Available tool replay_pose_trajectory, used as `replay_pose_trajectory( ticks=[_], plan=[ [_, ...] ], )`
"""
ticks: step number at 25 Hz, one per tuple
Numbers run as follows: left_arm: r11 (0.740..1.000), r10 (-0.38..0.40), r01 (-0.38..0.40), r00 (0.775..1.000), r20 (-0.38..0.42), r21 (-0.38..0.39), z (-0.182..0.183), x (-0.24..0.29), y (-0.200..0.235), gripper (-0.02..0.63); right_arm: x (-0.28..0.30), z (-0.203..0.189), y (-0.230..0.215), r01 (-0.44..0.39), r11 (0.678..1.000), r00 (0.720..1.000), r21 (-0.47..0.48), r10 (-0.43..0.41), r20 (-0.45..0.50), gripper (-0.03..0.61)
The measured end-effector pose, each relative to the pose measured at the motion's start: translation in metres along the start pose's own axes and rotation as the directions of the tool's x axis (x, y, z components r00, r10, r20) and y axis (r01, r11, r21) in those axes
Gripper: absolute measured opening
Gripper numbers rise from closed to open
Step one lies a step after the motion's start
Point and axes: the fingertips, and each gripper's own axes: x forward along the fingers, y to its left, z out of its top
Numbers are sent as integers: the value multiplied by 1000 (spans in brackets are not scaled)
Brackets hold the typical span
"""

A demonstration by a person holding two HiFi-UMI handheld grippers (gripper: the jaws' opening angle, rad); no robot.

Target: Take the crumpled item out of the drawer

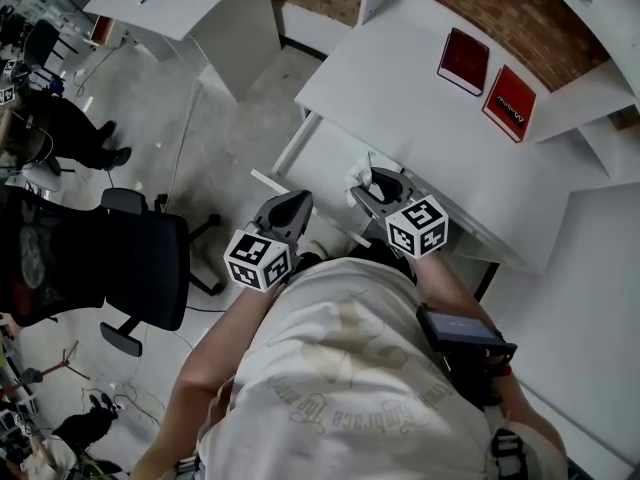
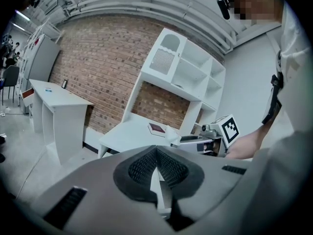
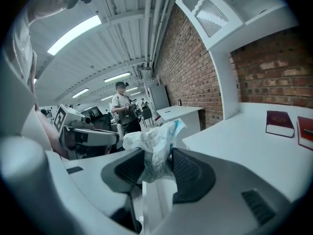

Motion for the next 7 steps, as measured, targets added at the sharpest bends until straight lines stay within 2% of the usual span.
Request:
replay_pose_trajectory(
  ticks=[7],
  plan=[
    [1000, -21, 21, 999, -25, 21, -5, -4, -13, 20, -11, -16, 9, 11, 1000, 1000, 28, -11, -2, 186]
  ],
)
